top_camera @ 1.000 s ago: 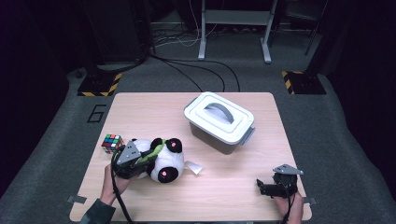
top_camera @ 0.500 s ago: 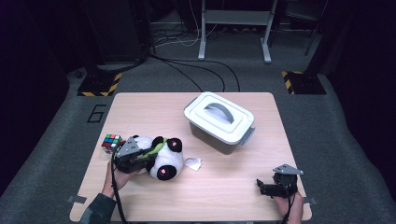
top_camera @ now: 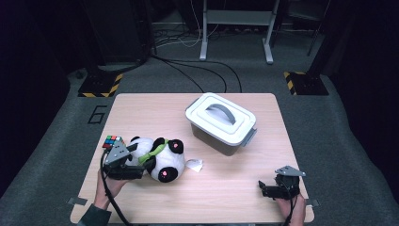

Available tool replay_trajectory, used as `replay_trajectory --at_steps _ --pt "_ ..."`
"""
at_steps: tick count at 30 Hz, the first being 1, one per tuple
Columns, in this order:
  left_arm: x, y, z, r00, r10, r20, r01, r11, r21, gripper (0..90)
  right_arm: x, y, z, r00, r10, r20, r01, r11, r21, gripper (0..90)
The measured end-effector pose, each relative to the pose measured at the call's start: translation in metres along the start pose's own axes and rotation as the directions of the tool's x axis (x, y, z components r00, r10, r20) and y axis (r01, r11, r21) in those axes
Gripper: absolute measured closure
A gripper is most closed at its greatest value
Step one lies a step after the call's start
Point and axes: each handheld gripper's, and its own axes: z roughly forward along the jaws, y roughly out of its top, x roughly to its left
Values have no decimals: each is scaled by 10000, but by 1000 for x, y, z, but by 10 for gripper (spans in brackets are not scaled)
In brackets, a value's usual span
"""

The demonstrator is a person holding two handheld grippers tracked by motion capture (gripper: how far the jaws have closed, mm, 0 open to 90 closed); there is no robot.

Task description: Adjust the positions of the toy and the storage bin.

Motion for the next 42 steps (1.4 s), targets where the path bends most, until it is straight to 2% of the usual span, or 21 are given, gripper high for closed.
replay_trajectory --at_steps 1,2,3,4,7,11,12,15,17,19,22,24,28,29,30,31,32,37,38,41,42 --pt "0 -2 -4 10000 -49 12 49 10000 30 143 0 0 0 10000 -1 0 1 10000 0 17" --pt "0 -6 -12 9997 -199 -174 200 9998 64 102 0 0 0 10000 0 1 0 10000 1 17" --pt "0 -6 -12 9997 -199 -174 200 9998 64 87 0 0 0 10000 0 1 0 10000 1 17" --pt "1 -13 -17 9987 -425 -274 427 9991 51 77 0 0 0 10000 2 1 -2 10000 1 17" --pt "1 -21 -21 9970 -670 -394 682 9973 279 45 0 0 0 10000 -3 1 3 10000 4 17" --pt "0 -45 -24 9919 -1026 -746 1075 9920 658 0 0 0 0 10000 -6 8 6 10000 0 17" --pt "0 -50 -25 9902 -1133 -817 1183 9912 601 0 0 0 0 10000 -4 7 4 10000 2 17" --pt "0 -59 -27 9884 -1314 -758 1373 9873 795 0 0 0 0 10000 -20 8 20 10000 -21 24" --pt "2 -73 -29 9841 -1537 -891 1616 9828 897 0 0 0 0 10000 -38 0 38 10000 -24 25" --pt "3 -78 -30 9821 -1647 -910 1730 9805 934 0 0 0 0 10000 -39 0 39 10000 -22 25" --pt "6 -94 -24 9766 -1823 -1139 1980 9691 1470 0 0 0 0 10000 -32 0 32 10000 -24 24" --pt "8 -102 -19 9734 -2004 -1114 2168 9625 1631 0 1 0 0 10000 -39 -1 39 10000 -15 24" --pt "7 -112 -7 9719 -1989 -1261 2215 9538 2030 0 1 0 0 10000 -26 15 26 10000 -7 22" --pt "7 -112 -7 9719 -1989 -1261 2215 9538 2030 0 1 0 0 10000 -26 15 26 10000 -7 22" --pt "7 -116 -3 9723 -1944 -1298 2196 9499 2224 0 1 0 0 10000 -4 30 4 10000 -2 22" --pt "7 -116 -3 9723 -1944 -1298 2196 9499 2224 0 1 0 0 10000 -2 31 2 10000 -1 22" --pt "7 -120 0 9718 -1919 -1373 2203 9463 2368 0 1 0 0 10000 -3 28 3 10000 0 21" --pt "6 -121 1 9733 -1739 -1499 2083 9435 2577 0 1 1 0 10000 -23 -9 23 9999 126 12" --pt "5 -121 1 9720 -1681 -1642 2068 9438 2579 0 1 2 0 10000 -17 -7 17 9999 161 10" --pt "4 -122 2 9716 -1681 -1666 2069 9451 2530 0 0 2 0 9999 -134 -41 135 9996 241 4" --pt "4 -122 2 9713 -1684 -1682 2076 9450 2527 0 0 4 0 9999 2 -113 1 9997 254 5"
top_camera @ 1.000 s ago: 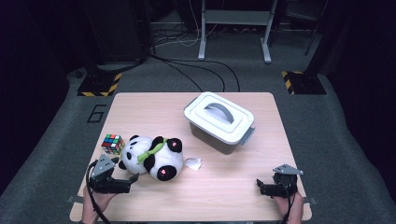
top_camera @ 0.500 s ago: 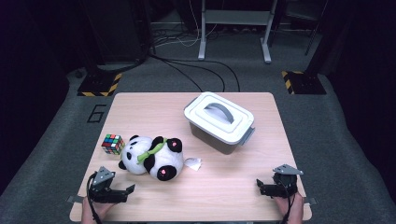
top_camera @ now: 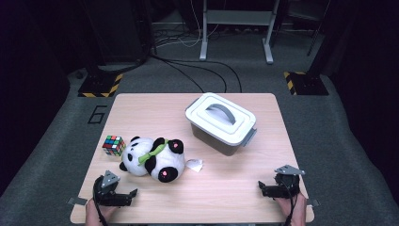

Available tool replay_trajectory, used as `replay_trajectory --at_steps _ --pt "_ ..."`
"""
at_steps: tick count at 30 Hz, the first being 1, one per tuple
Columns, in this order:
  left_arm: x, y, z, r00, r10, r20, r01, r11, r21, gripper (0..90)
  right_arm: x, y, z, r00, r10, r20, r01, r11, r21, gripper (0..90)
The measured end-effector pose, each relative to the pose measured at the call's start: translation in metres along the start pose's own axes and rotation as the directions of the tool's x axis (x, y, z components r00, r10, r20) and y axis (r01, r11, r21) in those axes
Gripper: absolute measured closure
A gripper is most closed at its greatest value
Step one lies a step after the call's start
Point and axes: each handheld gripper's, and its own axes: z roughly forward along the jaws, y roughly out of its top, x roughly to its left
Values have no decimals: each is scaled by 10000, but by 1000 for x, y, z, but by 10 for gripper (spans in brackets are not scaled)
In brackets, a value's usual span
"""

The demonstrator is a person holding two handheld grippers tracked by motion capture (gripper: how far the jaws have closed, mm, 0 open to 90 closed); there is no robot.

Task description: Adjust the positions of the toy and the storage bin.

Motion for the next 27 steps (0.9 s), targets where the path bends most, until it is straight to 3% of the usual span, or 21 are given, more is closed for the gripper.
replay_trajectory --at_steps 6,17,27 --pt "0 0 0 10000 2 -27 -2 10000 4 0 3 13 -7 9997 -154 -200 151 9997 -186 16" --pt "1 1 0 10000 39 -30 -39 10000 85 0 15 75 -41 9942 -868 -634 792 9904 -1134 24" --pt "1 1 0 10000 30 -28 -30 10000 87 0 24 124 -41 9796 -1680 -1101 1561 9817 -1089 0"
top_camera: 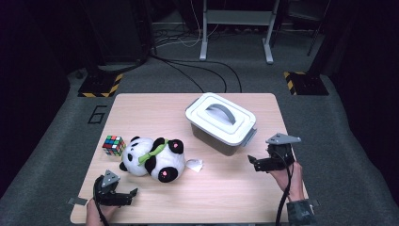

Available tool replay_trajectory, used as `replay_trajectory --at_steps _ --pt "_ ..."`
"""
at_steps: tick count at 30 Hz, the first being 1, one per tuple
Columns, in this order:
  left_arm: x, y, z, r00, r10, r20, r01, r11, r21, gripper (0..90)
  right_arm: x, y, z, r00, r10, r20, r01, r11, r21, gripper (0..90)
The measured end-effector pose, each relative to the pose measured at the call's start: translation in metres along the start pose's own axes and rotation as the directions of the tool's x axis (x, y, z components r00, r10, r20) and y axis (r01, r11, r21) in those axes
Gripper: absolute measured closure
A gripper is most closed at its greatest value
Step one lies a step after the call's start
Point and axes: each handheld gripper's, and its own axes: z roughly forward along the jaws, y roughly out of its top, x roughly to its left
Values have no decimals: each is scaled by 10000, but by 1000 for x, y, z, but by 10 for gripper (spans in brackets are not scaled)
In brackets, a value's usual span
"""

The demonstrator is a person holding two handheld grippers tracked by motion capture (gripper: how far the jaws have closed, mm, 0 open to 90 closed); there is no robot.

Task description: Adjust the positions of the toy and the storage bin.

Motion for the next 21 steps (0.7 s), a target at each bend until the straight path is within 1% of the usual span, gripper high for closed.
replay_trajectory --at_steps 7,8,9,10,15,16,17,21 --pt "0 0 0 10000 -12 2 12 10000 0 0 -4 32 12 9991 -237 -360 236 9997 -32 0" --pt "0 0 0 10000 -5 1 5 10000 1 0 -4 37 14 9988 -275 -412 275 9996 -21 0" --pt "0 0 0 10000 -5 1 5 10000 1 0 -4 37 14 9988 -275 -412 275 9996 -21 0" --pt "0 0 0 10000 -11 5 11 10000 1 0 -3 45 18 9980 -403 -480 402 9992 -34 0" --pt "0 0 0 10000 -8 2 8 10000 -1 0 0 63 29 9957 -591 -709 597 9982 54 0" --pt "0 0 -1 10000 9 39 -9 10000 95 0 0 67 33 9948 -657 -775 663 9978 45 0" --pt "0 0 0 10000 -6 8 6 10000 12 0 0 71 35 9940 -733 -808 739 9973 48 0" --pt "0 0 0 10000 0 0 0 10000 -4 0 1 83 43 9946 -712 -757 727 9972 171 0"
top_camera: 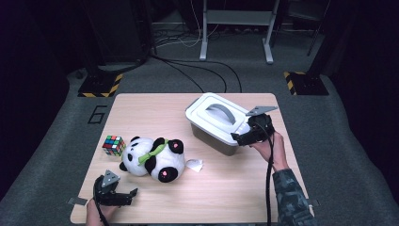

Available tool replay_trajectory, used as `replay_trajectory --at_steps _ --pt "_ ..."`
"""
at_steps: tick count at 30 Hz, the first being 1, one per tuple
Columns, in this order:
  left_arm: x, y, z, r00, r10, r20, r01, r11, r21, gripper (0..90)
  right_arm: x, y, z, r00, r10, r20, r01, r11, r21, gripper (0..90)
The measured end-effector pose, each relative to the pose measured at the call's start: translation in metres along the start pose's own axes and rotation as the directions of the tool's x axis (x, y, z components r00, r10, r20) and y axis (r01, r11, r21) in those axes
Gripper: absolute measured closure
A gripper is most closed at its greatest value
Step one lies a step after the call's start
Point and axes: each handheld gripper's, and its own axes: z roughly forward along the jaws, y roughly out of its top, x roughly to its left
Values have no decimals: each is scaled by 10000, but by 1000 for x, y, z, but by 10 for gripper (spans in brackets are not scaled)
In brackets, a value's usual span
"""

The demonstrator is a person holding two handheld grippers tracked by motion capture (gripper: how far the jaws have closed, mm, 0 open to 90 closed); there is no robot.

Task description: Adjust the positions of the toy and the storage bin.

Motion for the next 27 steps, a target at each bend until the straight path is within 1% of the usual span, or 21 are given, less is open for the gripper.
replay_trajectory --at_steps 2,4,5,6,7,11,13,14,15,16,17,18,20,21,23,24,25,26,27 --pt "0 0 0 10000 1 4 -1 10000 8 0 0 5 5 9999 -105 25 105 9999 67 0" --pt "0 0 0 10000 -7 4 7 10000 0 0 -1 11 10 10000 -31 -26 31 10000 92 0" --pt "0 0 0 10000 -4 3 4 10000 -4 0 -2 13 11 9998 -172 -72 173 9998 92 0" --pt "0 0 0 10000 -13 6 13 10000 -4 0 -1 16 14 10000 -48 -32 49 10000 75 0" --pt "0 0 0 10000 1 2 -1 10000 1 0 -3 19 16 9998 -177 -48 177 9998 56 0" --pt "0 0 0 10000 -3 3 3 10000 -7 0 -5 29 24 9996 -237 -164 237 9997 -5 4" --pt "0 0 0 10000 -2 2 2 10000 -7 0 -8 33 29 9992 -227 -337 227 9997 -27 39" --pt "0 0 0 10000 -1 6 1 10000 1 0 -8 35 32 9993 -130 -356 129 9999 -18 64" --pt "0 0 0 10000 5 3 -5 10000 -1 0 -10 36 34 9990 -206 -395 204 9998 -59 102" --pt "0 0 0 10000 10 20 -10 10000 54 0 -10 37 36 9988 -199 -454 198 9998 -12 131" --pt "0 0 0 10000 -5 7 5 10000 4 0 -11 40 39 9987 -153 -488 151 9999 -55 158" --pt "0 0 -1 10000 7 46 -7 10000 96 0 -11 41 40 9988 -225 -440 221 9997 -93 189" --pt "0 0 -1 10000 13 70 -14 9999 128 0 -12 45 45 9992 -223 -341 224 9997 28 277" --pt "0 0 -1 10000 14 62 -15 9999 117 0 -12 47 48 9991 -211 -355 213 9998 48 288" --pt "0 0 -1 10000 8 68 -8 9999 118 0 -14 52 51 9986 -323 -414 329 9993 148 340" --pt "0 0 -1 10000 -1 72 0 9999 112 0 -14 54 53 9982 -472 -361 476 9988 102 349" --pt "0 0 -1 10000 -26 48 25 10000 85 1 -13 55 54 9980 -545 -333 548 9985 76 384" --pt "0 0 -1 10000 -30 64 30 10000 89 1 -13 56 57 9972 -631 -408 633 9980 37 391" --pt "0 0 -1 10000 -25 51 25 10000 84 1 -13 57 60 9971 -653 -389 660 9977 172 397"
